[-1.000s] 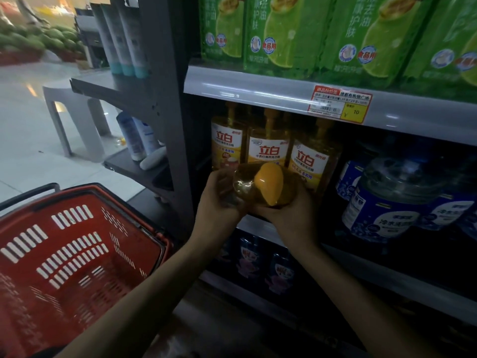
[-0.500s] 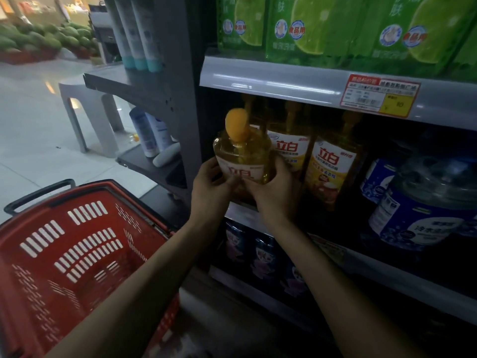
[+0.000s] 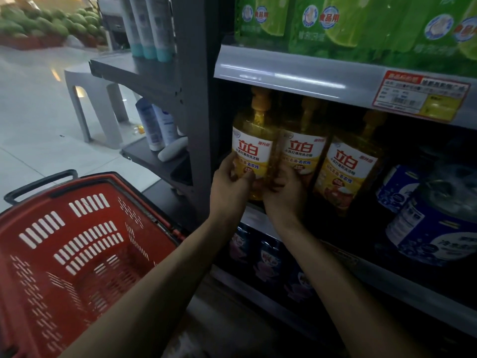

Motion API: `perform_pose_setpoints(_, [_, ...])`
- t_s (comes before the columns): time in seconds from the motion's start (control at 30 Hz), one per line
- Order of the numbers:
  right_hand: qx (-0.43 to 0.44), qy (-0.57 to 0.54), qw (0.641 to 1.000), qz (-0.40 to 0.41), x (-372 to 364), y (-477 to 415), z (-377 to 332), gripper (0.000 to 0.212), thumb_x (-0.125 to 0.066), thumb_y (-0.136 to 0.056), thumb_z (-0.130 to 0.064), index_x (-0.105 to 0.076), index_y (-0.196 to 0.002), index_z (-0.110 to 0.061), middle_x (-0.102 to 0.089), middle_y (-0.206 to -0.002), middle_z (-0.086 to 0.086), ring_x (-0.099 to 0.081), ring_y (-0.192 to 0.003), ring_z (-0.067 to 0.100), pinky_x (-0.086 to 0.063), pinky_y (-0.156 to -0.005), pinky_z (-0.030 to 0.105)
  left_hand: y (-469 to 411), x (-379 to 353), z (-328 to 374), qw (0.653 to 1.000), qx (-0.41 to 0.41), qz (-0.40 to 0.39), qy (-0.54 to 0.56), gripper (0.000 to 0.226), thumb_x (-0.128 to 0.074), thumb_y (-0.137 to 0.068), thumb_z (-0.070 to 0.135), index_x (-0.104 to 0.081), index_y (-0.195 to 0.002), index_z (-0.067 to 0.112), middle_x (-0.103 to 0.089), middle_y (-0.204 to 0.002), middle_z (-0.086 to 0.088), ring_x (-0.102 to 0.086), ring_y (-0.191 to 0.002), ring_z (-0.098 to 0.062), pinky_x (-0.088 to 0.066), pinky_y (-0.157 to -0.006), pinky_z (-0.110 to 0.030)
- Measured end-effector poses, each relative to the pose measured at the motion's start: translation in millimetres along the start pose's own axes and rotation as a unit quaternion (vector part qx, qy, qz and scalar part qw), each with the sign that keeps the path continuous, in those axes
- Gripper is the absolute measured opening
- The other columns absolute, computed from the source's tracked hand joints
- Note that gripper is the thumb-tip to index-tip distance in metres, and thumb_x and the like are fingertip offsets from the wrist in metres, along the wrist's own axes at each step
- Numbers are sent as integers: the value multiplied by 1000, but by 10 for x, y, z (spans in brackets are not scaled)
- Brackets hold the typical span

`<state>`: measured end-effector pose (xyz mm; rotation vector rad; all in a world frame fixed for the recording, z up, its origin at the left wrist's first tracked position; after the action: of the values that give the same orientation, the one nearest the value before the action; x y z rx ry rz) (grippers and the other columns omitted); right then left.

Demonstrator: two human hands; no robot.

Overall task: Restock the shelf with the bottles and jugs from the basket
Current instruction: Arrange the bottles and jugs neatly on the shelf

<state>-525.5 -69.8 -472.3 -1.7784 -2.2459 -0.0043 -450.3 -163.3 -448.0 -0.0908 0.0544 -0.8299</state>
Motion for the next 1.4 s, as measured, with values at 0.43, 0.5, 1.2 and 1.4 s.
perform_pose_setpoints(0.43, [-28, -69, 992, -97, -52, 53, 49, 67, -64, -90, 8, -54, -144, -31, -61, -107, -28, -60, -111, -1, -55, -86, 18, -47, -11, -100, 999, 33, 13, 23, 47, -66, -81, 27, -60, -122, 51, -74, -117, 14, -68, -114, -11, -53, -105, -51])
perform_pose_setpoints(0.5, [-34, -78, 991, -102, -81, 51, 61, 69, -64, -90, 7, -50, -147, -30, -62, -120, -21, -59, -118, 3, -55, -87, 20, -62, -3, -124, 999, 32, 9, 22, 57, -65, -82, 30, -58, -136, 44, -74, -119, 16, -67, -116, -11, -52, -106, -51])
perform_pose_setpoints(1.2, [-64, -23, 992, -109, 271, 43, -67, 67, -65, -87, 10, -51, -144, -23, -58, -139, 3, -57, -126, 20, -50, -93, 26, 64, 93, -113, 998, 56, -23, -15, 36, -62, -99, 13, -50, -127, 32, -64, -106, 18, -60, -98, 1, -46, -74, -15])
perform_pose_setpoints(1.4, [-52, 0, 998, -27, 514, -23, -54, 55, -76, -86, -2, -57, -135, -17, -65, -127, 4, -62, -110, 16, -49, -79, 19, 249, -113, -119, 991, 24, -85, -102, 38, -67, -97, 20, -55, -133, 26, -66, -119, 11, -63, -110, -3, -51, -92, -26])
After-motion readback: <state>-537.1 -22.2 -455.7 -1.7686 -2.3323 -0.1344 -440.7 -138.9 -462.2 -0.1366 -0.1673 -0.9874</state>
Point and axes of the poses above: each hand's wrist, its own y-axis away from the middle knuckle, its own x-axis out of the back of the hand, z = x × y, the point moved 2 cm from there along -y, towards the middle knuckle
